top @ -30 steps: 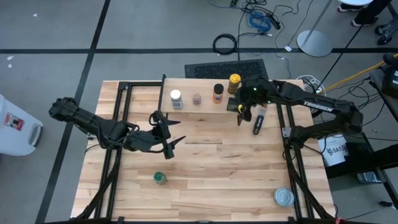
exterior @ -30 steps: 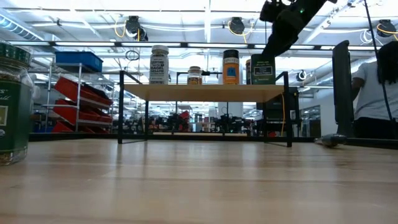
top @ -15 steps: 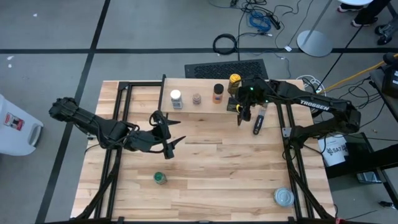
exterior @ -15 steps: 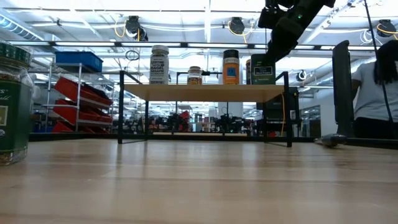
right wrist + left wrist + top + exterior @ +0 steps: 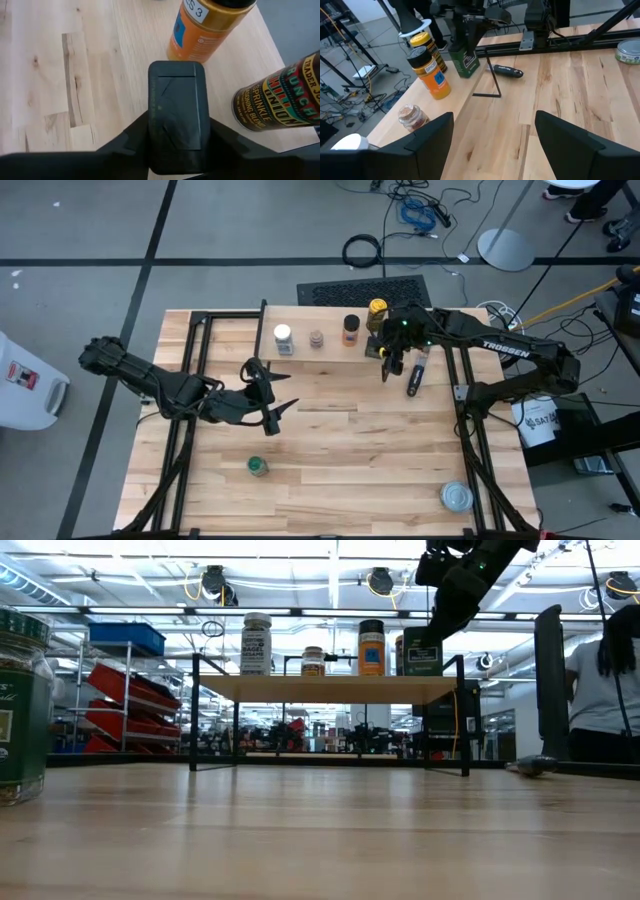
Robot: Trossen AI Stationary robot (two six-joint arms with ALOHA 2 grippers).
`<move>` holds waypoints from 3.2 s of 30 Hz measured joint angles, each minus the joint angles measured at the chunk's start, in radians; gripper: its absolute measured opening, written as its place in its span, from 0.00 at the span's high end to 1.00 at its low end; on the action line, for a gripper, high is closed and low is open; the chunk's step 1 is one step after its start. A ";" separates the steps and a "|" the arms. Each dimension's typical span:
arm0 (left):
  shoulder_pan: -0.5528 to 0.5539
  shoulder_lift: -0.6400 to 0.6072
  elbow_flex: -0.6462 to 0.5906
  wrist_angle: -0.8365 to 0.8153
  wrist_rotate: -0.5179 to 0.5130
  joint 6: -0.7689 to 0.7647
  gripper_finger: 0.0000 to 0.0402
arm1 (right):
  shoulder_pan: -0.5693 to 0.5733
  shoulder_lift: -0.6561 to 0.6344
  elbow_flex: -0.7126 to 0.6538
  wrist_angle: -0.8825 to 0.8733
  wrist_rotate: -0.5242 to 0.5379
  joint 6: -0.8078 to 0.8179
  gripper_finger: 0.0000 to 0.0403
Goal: Shelf spices
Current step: Remove the rectangular black seasoning bottle from the shelf
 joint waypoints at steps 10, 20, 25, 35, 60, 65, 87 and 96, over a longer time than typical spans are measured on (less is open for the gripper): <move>0.000 0.000 0.000 0.053 0.000 -0.003 0.28 | 0.005 -0.004 -0.001 -0.005 -0.064 0.085 0.67; 0.000 0.000 0.000 0.103 0.010 -0.005 0.28 | 0.129 -0.036 -0.001 0.011 -0.166 0.185 0.70; 0.004 0.000 0.000 0.163 0.040 -0.006 0.28 | 0.235 -0.036 -0.001 0.054 -0.183 0.229 0.69; 0.050 0.055 0.000 0.285 0.302 -0.079 0.28 | 0.420 -0.018 -0.001 0.241 -0.177 0.286 0.68; 0.067 0.310 0.000 0.437 0.339 -0.113 0.07 | 0.598 0.223 -0.001 0.381 -0.036 0.331 0.68; 0.074 0.339 0.000 0.442 0.339 -0.113 0.07 | 0.598 0.232 -0.001 0.409 -0.037 0.331 0.68; 0.076 0.353 0.000 0.436 0.326 -0.106 0.08 | 0.598 0.232 0.000 0.429 0.009 0.334 0.68; 0.080 0.353 0.000 0.435 0.325 -0.105 0.21 | 0.598 0.232 0.000 0.434 0.010 0.332 0.68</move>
